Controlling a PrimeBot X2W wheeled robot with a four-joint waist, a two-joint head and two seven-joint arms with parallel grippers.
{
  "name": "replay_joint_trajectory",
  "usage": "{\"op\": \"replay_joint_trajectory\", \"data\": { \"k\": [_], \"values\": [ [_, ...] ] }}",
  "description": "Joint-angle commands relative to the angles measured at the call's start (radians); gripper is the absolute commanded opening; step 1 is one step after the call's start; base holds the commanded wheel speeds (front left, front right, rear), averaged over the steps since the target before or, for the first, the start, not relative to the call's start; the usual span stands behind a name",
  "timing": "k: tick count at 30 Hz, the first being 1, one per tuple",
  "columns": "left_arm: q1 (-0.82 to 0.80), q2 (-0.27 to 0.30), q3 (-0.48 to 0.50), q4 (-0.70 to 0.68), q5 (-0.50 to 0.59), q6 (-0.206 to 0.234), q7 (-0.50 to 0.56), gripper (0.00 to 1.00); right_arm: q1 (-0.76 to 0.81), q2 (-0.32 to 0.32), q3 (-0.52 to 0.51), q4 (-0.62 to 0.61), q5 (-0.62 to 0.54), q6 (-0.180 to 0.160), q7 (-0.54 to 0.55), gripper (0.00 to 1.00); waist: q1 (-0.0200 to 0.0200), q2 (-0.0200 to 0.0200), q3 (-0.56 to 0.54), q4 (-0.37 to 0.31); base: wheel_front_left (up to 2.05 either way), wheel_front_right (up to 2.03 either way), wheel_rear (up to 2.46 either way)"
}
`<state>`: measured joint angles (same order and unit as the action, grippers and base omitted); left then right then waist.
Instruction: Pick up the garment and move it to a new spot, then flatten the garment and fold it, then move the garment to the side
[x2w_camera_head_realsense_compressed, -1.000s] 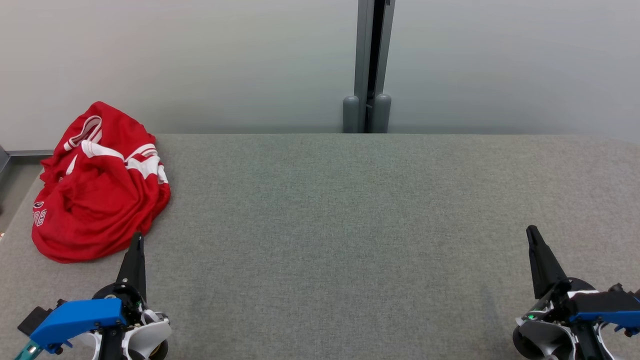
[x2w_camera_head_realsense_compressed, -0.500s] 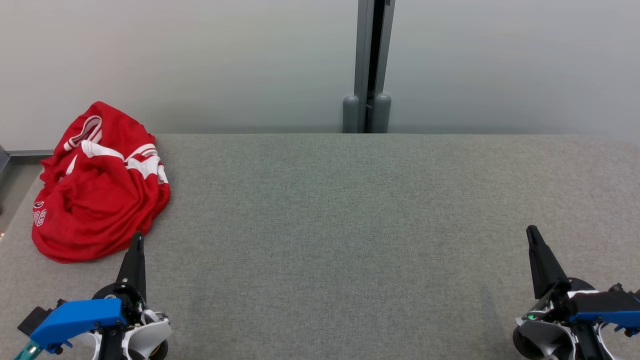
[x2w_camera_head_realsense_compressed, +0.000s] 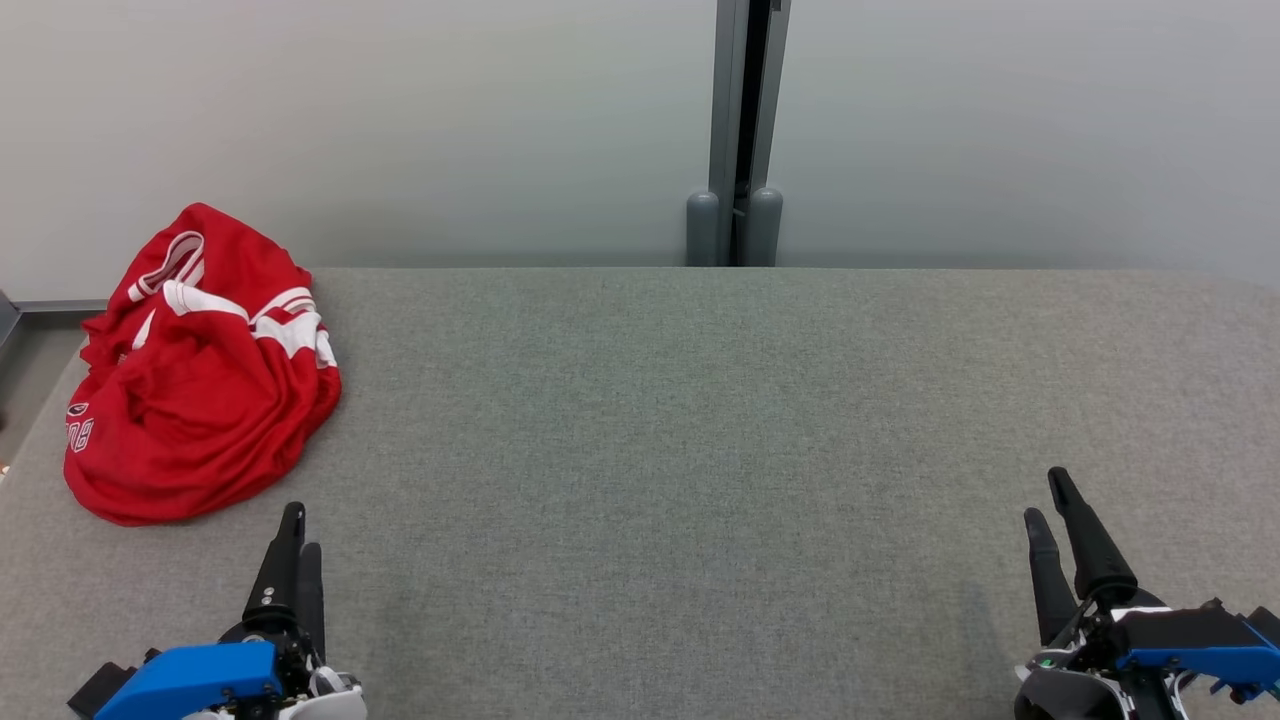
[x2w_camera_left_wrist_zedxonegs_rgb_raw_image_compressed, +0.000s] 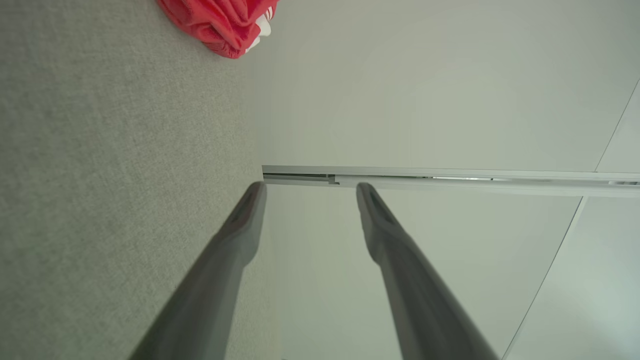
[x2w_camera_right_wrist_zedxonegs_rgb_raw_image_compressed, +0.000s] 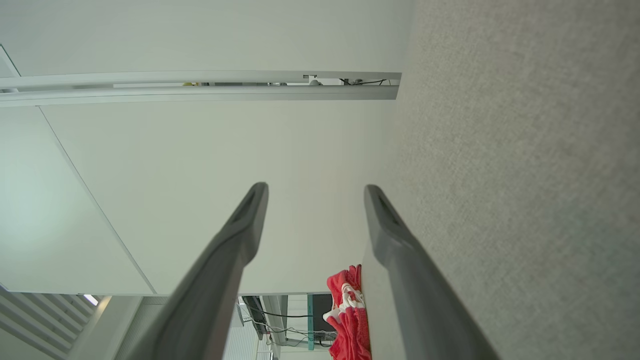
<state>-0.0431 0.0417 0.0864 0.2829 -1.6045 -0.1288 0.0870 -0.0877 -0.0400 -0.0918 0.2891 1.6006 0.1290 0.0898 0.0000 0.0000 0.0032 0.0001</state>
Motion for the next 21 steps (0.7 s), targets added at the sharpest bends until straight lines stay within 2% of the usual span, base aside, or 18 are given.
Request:
{"op": "replay_joint_trajectory", "data": {
  "k": [1, 10, 21],
  "values": [
    [-0.017, 0.006, -0.009, -0.025, 0.012, -0.001, -0.009, 1.00, -0.003, -0.003, 0.007, -0.021, -0.010, 0.001, -0.011, 1.00, 0.0000, 0.0000, 0.000, 0.000, 0.00, 0.00, 0.00],
    [-0.011, 0.006, -0.039, -0.055, 0.092, 0.003, -0.052, 1.00, 0.005, -0.004, 0.004, -0.022, -0.104, 0.001, -0.054, 1.00, 0.0000, 0.0000, 0.000, 0.003, 0.00, 0.00, 0.00],
    [-0.007, 0.007, -0.077, -0.103, 0.306, 0.040, -0.099, 1.00, 0.022, -0.006, 0.006, -0.083, -0.400, 0.001, -0.101, 1.00, 0.0000, 0.0000, 0.000, 0.009, 0.00, 0.00, 0.00]
  ]
}}
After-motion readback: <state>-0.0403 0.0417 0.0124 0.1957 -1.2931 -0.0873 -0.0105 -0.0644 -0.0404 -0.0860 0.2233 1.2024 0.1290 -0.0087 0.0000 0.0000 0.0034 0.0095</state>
